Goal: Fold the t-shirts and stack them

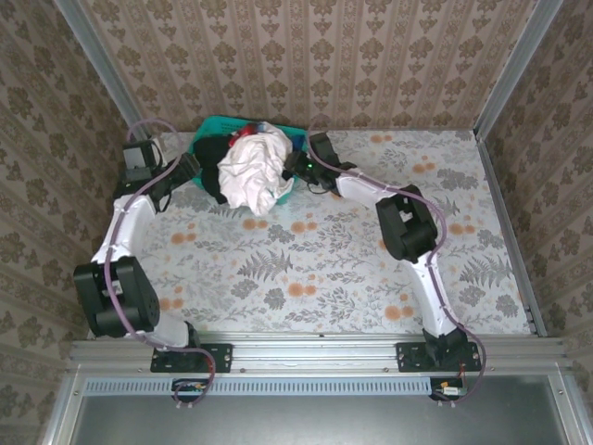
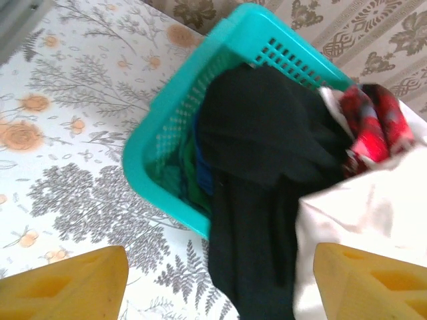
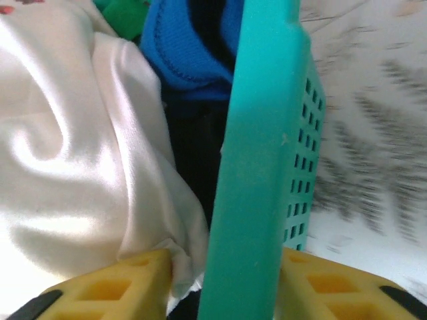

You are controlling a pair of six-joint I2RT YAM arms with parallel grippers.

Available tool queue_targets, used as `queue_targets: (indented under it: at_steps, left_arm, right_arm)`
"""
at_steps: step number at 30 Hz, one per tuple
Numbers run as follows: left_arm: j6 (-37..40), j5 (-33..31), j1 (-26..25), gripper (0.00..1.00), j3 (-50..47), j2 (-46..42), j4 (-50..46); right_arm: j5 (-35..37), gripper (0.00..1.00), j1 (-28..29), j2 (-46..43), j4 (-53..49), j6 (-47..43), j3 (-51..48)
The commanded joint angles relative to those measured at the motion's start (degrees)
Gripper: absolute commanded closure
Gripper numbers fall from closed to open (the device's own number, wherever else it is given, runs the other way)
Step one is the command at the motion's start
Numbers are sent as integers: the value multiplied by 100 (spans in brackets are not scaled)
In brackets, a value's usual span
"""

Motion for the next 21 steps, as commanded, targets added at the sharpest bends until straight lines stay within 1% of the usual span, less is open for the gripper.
queue_targets:
  at_steps: [1, 2, 4, 5, 8, 10, 12, 14, 15, 16, 17, 19, 21]
  left_arm:
    - [400, -221, -269, 24, -150, -190, -470]
    - [482, -281, -419, 24, -105, -195, -577]
    - [764, -482, -879, 24, 61, -166, -818]
    - [861, -600, -1099, 24, 128, -150, -908]
    - [1144, -646, -1759, 24, 319, -72, -975]
    - [1327, -654, -2173, 24, 406, 24, -909]
    - [1478, -772, -2541, 23, 596, 240, -939]
    - [1568, -975, -2839, 20, 890, 582, -1044]
    - [1599, -1103, -2996, 17, 1059, 803, -1091]
    - [1622, -1205, -3124, 12, 1245, 1033, -1126]
    - [1649, -1265, -3267, 11, 1419, 1248, -1167]
    - [1635, -1444, -3465, 12, 1852, 1783, -1226]
    - [1532, -1536, -3492, 14, 2351, 2333, -1420]
  right_arm:
    - [-682, 51, 187, 704, -434, -113, 1254]
    - [-756, 51, 217, 885, -665, -195, 1626]
    - [-789, 46, 263, 1174, -1354, -421, 2436]
    - [-749, 43, 266, 1166, -1576, -529, 2590]
    - [-350, 27, 246, 591, -2065, -903, 2330]
    - [6, 22, 162, -68, -2215, -1172, 1716]
    - [159, 19, -13, -756, -2066, -1255, 884]
    - [222, 17, -246, -1376, -1901, -1250, 58]
    - [245, 17, -404, -1668, -1869, -1251, -374]
    - [290, 17, -569, -1951, -1824, -1231, -836]
    - [295, 18, -733, -2203, -1726, -1189, -1259]
    - [318, 18, -1109, -2830, -1375, -1098, -2327]
    - [347, 18, -1437, -3373, -1093, -1120, -3146]
